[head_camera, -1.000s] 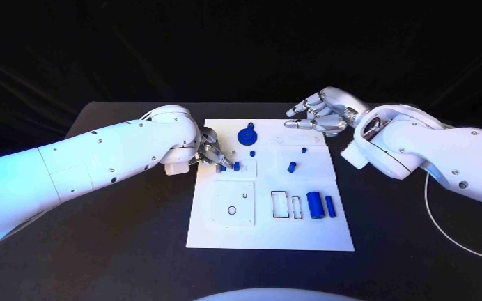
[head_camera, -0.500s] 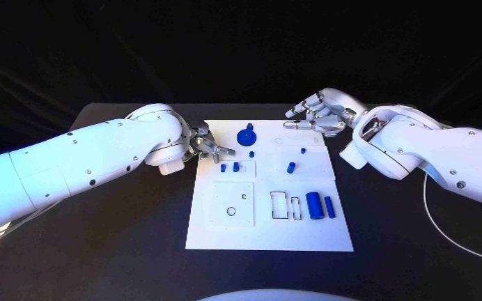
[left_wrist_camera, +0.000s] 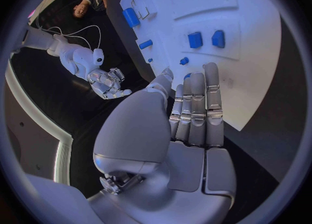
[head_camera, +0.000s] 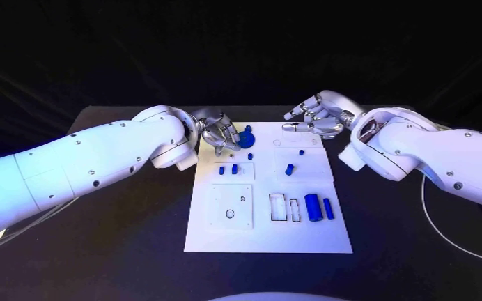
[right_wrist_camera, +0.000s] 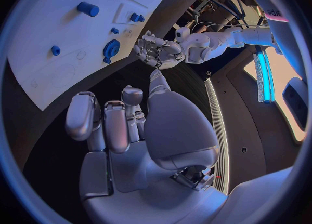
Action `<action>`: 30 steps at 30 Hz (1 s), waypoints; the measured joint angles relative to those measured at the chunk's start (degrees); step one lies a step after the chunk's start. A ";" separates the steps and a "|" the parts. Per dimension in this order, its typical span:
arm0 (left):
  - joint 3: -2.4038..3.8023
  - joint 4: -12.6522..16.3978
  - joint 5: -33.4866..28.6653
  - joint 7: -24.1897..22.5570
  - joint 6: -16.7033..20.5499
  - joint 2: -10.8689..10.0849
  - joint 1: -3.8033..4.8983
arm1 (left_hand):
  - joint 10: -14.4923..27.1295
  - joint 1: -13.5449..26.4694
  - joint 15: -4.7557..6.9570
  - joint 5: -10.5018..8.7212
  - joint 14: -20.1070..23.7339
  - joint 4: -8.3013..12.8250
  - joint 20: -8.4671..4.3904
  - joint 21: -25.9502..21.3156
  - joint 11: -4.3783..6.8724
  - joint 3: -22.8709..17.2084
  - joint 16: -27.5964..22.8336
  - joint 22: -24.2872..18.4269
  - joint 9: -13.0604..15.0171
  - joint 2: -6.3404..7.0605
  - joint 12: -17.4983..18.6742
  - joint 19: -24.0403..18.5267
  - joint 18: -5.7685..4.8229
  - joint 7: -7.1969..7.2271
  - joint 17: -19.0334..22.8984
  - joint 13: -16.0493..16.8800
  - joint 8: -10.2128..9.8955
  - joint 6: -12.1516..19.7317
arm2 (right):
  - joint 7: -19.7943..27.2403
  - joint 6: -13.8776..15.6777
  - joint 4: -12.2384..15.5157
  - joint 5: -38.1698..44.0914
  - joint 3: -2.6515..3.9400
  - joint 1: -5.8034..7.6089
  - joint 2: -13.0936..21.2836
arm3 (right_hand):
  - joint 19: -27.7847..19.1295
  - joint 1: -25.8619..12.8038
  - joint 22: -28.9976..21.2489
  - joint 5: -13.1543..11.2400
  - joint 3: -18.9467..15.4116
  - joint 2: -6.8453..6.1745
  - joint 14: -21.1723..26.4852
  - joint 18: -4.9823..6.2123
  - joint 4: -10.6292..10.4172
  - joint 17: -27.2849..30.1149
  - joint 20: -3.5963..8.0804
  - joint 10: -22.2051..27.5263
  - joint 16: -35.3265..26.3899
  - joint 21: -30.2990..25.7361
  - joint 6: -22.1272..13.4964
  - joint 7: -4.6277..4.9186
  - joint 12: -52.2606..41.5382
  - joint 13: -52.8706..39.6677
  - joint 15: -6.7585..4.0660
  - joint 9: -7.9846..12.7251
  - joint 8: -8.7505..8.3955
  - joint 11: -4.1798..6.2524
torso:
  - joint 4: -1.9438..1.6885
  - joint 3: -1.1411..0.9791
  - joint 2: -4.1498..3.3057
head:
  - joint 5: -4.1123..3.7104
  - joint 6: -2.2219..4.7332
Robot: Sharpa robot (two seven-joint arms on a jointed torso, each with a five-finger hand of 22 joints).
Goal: Assemble the parts on the task board
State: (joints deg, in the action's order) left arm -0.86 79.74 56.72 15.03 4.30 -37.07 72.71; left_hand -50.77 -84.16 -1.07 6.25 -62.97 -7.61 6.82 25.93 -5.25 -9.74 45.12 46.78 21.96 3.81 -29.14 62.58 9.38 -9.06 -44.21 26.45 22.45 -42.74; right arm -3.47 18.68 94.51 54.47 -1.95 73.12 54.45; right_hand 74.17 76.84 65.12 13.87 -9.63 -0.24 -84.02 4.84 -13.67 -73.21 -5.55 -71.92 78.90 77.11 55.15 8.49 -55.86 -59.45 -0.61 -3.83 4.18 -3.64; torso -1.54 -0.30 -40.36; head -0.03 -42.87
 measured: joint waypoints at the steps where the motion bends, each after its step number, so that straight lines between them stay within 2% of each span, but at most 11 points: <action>1: -0.26 -0.45 1.21 -1.49 0.72 0.66 -0.07 | -0.47 -0.87 0.02 -0.10 0.01 0.13 0.23 -0.93 -0.36 -1.02 -1.22 -0.84 -1.60 0.86 2.34 -0.06 0.00 -0.11 1.39 -2.67 -1.32 -0.16 | 0.00 0.00 -0.02 0.00 0.00 0.00 -0.05 | 0.00 0.00 0.00 0.00 0.00 0.00 0.00 0.00 0.00 0.00 0.00 0.00 0.00 0.00 0.00 0.00 0.00 0.00 0.00 0.00 0.00 0.00 | 0.01 0.03 -0.02 | -0.02 0.07; 6: -1.46 -2.61 8.76 -7.35 3.17 3.51 -0.42 | -3.00 -1.59 -0.17 -0.10 -2.12 0.26 0.36 -3.31 -0.46 -2.38 -3.90 -3.50 -6.98 3.77 8.91 2.16 -0.01 1.43 5.64 -11.17 -5.78 -3.12 | 0.00 -0.02 -0.16 0.00 0.00 0.00 -0.30 | 0.00 0.00 0.00 0.00 0.00 0.00 0.00 0.00 0.00 0.00 0.00 0.00 0.00 0.00 0.00 0.00 0.00 0.00 0.00 0.00 0.00 0.00 | 0.13 0.09 -0.09 | -0.21 0.23; 11: -2.06 -4.52 16.01 -10.08 4.08 5.45 -0.74 | -4.61 -1.37 0.38 -0.10 -6.19 0.37 -0.25 -3.05 0.00 -2.28 -1.54 -4.29 -9.93 4.00 11.17 6.50 -0.01 1.50 6.28 -15.32 -8.10 -6.55 | 0.01 -0.04 -0.21 0.00 -0.02 -0.01 -0.42 | 0.00 0.00 0.00 0.00 0.00 0.00 0.00 0.00 0.00 0.00 0.00 0.00 0.00 0.00 0.00 0.00 0.00 0.00 0.00 0.00 0.00 0.00 | 0.24 0.09 -0.15 | -0.21 0.38; 12: -2.13 -4.97 17.63 -10.40 4.15 5.91 -0.82 | -5.09 -1.19 0.54 -0.10 -7.67 0.44 -0.43 -2.41 0.07 -2.21 0.65 -4.04 -10.43 4.18 11.50 7.73 0.01 1.45 4.91 -15.96 -8.51 -7.22 | 0.01 -0.04 -0.22 0.00 -0.02 -0.01 -0.47 | 0.00 0.00 0.00 0.00 0.00 0.00 0.00 0.00 0.00 0.00 0.00 0.00 0.00 0.00 0.00 0.00 0.00 0.00 0.00 0.00 0.00 0.00 | 0.24 0.11 -0.18 | -0.24 0.41; 14: -2.22 -5.56 19.84 -10.77 4.17 6.55 -0.99 | -6.03 -1.08 0.80 -0.10 -12.23 0.44 -0.74 -0.53 0.31 -2.21 9.40 -2.83 -11.35 4.28 12.06 10.40 -0.01 1.50 -2.87 -17.17 -9.30 -8.61 | 0.01 -0.05 -0.23 0.00 -0.02 -0.01 -0.53 | 0.00 0.00 0.00 0.00 0.00 0.00 0.00 0.00 0.00 0.00 0.00 0.00 0.00 -0.21 0.00 0.00 0.00 0.00 0.00 0.00 0.00 0.00 | 0.24 0.13 -0.19 | -0.27 0.44; 17: -2.32 -6.34 22.90 -11.00 4.04 7.43 -1.21 | -7.79 -1.01 1.01 -0.10 -16.91 0.25 -1.14 10.63 0.55 -2.40 20.78 5.36 -12.59 4.35 13.00 15.06 0.00 1.50 -13.41 -18.78 -10.50 -10.65 | 0.01 -0.07 -0.23 0.00 -0.02 -0.01 -0.60 | 0.00 0.00 0.00 0.00 0.00 0.00 0.00 0.00 0.00 0.00 0.00 0.00 0.00 -0.21 0.00 0.00 0.00 0.00 0.00 0.00 0.00 0.00 | 0.27 0.15 -0.19 | -0.28 0.44; 20: -2.33 -7.06 25.29 -11.00 3.71 8.26 -1.30 | -9.54 -0.64 1.16 -0.10 -19.23 -0.19 -1.25 20.47 0.61 -2.84 26.94 12.59 -13.34 4.72 13.45 17.86 -1.77 1.29 -19.61 -19.73 -10.97 -12.07 | 0.01 -0.08 -0.23 0.00 -0.02 -0.01 -0.64 | 0.00 0.00 0.00 0.00 0.00 0.00 0.00 0.00 0.00 0.00 0.00 0.00 0.00 -0.21 0.00 0.00 0.00 0.00 0.00 0.00 0.00 0.00 | 0.31 0.15 -0.20 | -0.25 0.40; 21: -2.33 -7.27 25.92 -10.97 3.59 8.50 -1.32 | -10.33 -0.64 1.23 -0.10 -19.91 -0.38 -1.29 23.65 0.65 -3.03 28.73 14.99 -13.62 4.72 13.88 18.63 -1.79 1.26 -21.43 -20.10 -11.29 -12.77 | 0.01 -0.08 -0.23 0.00 -0.02 -0.01 -0.65 | 0.00 0.00 0.00 0.00 0.00 0.00 0.00 0.00 0.00 0.00 0.00 0.00 0.00 -0.21 0.00 0.00 0.00 0.00 0.00 0.00 0.00 0.00 | 0.31 0.15 -0.21 | -0.25 0.38; 23: -2.34 -7.71 27.20 -10.77 3.29 8.98 -1.40 | -11.35 -0.43 1.17 -0.10 -20.61 -0.60 -1.39 27.78 0.70 -3.25 30.87 18.18 -14.07 4.94 14.67 19.43 -2.65 1.18 -23.52 -20.72 -11.91 -13.58 | 0.02 -0.09 -0.23 0.00 -0.02 -0.02 -0.66 | 0.00 0.00 0.00 0.00 0.00 0.00 0.00 0.00 0.00 0.00 0.00 0.00 0.00 -0.21 0.00 0.00 0.00 0.00 0.00 0.00 0.00 0.00 | 0.31 0.15 -0.20 | -0.24 0.35; 28: -2.37 -8.39 29.34 -9.84 2.24 9.69 -1.57 | -12.50 -0.04 1.18 -0.10 -20.61 -0.84 -1.40 33.35 0.86 -3.49 32.95 22.54 -14.80 5.33 15.99 20.25 -2.68 1.20 -25.42 -21.61 -12.74 -14.80 | 0.02 -0.11 -0.23 0.00 -0.02 -0.02 -0.72 | 0.00 0.00 0.00 0.32 -0.16 0.00 0.00 0.00 -0.16 -0.01 0.00 0.00 0.00 -0.21 0.00 0.00 0.00 -0.01 0.00 0.00 0.00 0.00 | 0.31 0.16 -0.20 | -0.37 0.28; 30: -2.37 -8.55 29.90 -9.44 1.70 9.87 -1.61 | -12.98 -0.04 1.18 -0.10 -20.61 -0.84 -1.59 34.68 0.82 -3.79 33.28 23.56 -14.95 5.33 16.16 20.46 -3.56 1.21 -25.72 -21.76 -12.88 -14.80 | 0.02 -0.11 -0.23 0.00 -0.02 -0.02 -0.74 | 0.00 0.00 0.01 0.32 -0.16 0.00 0.00 0.00 -0.17 -0.01 0.00 0.00 0.00 -0.21 0.00 0.00 0.00 -0.01 0.00 0.00 0.00 0.00 | 0.31 0.16 -0.20 | -0.38 0.22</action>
State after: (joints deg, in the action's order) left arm -3.23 71.19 86.61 5.59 6.01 -27.19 71.10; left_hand -63.75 -84.20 0.11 6.15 -83.58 -8.45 5.23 60.61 -4.44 -13.53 78.39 70.34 7.01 9.14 -12.98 83.03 5.82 -7.85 -69.93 4.69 9.57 -57.53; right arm -3.45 18.57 94.28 54.47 -1.97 73.10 53.71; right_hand 74.17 76.84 65.13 14.19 -9.79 -0.24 -84.02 4.84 -13.84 -73.21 -5.55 -71.92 78.90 76.91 55.15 8.49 -55.86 -59.45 -0.61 -3.83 4.18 -3.64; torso -1.24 -0.14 -40.56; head -0.41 -42.65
